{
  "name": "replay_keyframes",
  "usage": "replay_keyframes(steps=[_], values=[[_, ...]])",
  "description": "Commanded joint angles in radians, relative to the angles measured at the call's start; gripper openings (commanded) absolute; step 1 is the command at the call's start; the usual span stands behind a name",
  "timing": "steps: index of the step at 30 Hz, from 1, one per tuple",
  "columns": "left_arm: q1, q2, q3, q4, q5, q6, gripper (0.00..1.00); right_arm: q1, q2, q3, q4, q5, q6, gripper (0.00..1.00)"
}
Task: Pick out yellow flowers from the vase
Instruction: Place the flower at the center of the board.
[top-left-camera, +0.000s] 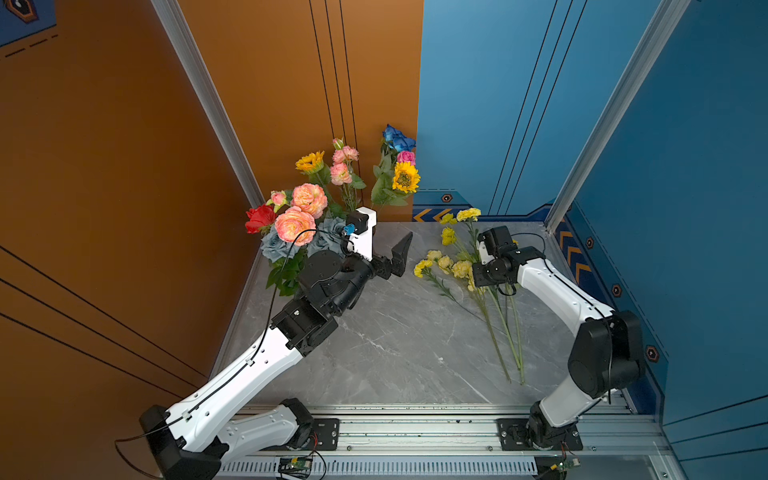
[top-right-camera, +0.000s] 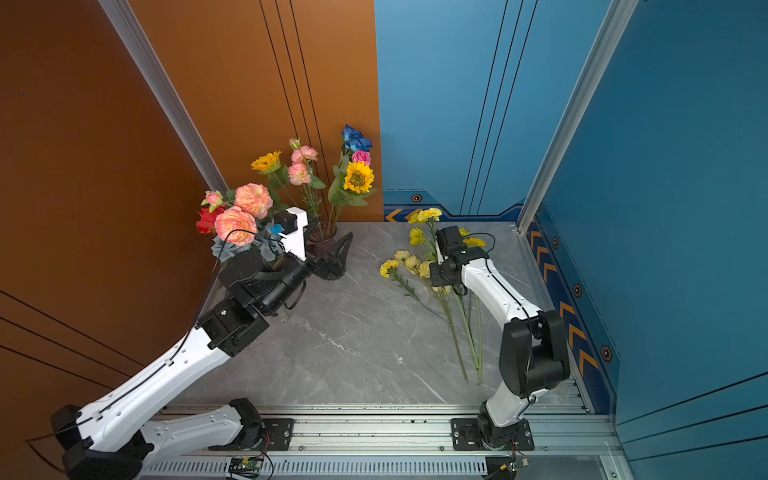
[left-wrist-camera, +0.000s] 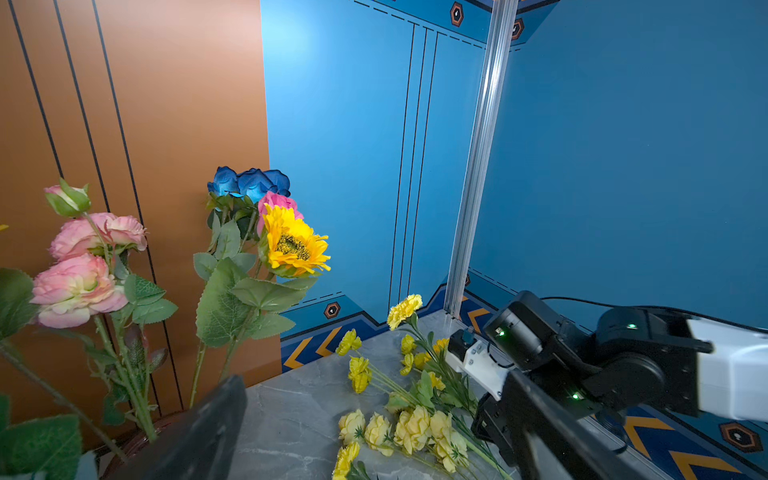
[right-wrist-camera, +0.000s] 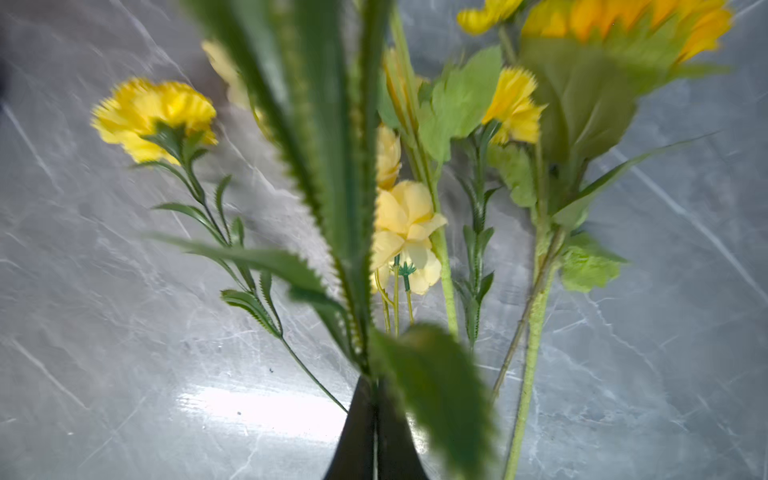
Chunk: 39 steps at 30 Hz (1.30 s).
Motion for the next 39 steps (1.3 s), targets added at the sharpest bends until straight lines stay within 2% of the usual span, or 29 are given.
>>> replay_keyframes(steps=[1,6,15,17,19,21,24,27,33,36,39], values=[[-0.011,-0.008,-0.019,-0.011,0.002,0.019,0.98,0.001,0.086,0.002,-0.033,0.05,0.01,0.0],[-0.012,-0.006,-0.032,-0.015,0.004,0.026,0.98,0.0,0.197,0.023,-0.028,0.102,-0.011,0.0],[-0.012,0.016,-0.036,-0.015,0.011,0.03,0.98,0.003,0.222,0.005,-0.01,0.125,-0.019,0.01],[-0.012,0.016,-0.039,-0.014,0.01,0.03,0.98,0.005,0.208,-0.001,-0.004,0.122,-0.021,0.1],[-0.013,0.014,-0.04,-0.014,0.007,0.031,0.98,0.011,0.187,-0.002,0.0,0.118,-0.022,0.13],[-0.013,0.015,-0.039,-0.018,0.002,0.031,0.98,0.014,0.164,-0.001,0.001,0.108,-0.018,0.24],[-0.013,0.016,-0.035,-0.028,0.0,0.031,0.98,0.017,0.128,0.002,0.0,0.093,-0.012,0.29],[-0.014,0.015,-0.028,-0.039,-0.011,0.038,0.98,0.02,0.084,0.009,0.0,0.072,0.0,0.43],[-0.016,-0.006,-0.014,-0.064,-0.056,0.053,0.98,0.035,-0.003,0.031,-0.002,0.036,0.018,0.59],[-0.016,-0.011,0.023,-0.089,-0.105,0.035,0.98,0.042,-0.043,0.038,-0.001,0.025,0.033,0.66],[-0.017,0.005,0.094,-0.127,-0.102,0.023,0.98,0.053,-0.08,0.047,0.001,0.002,0.046,0.74]])
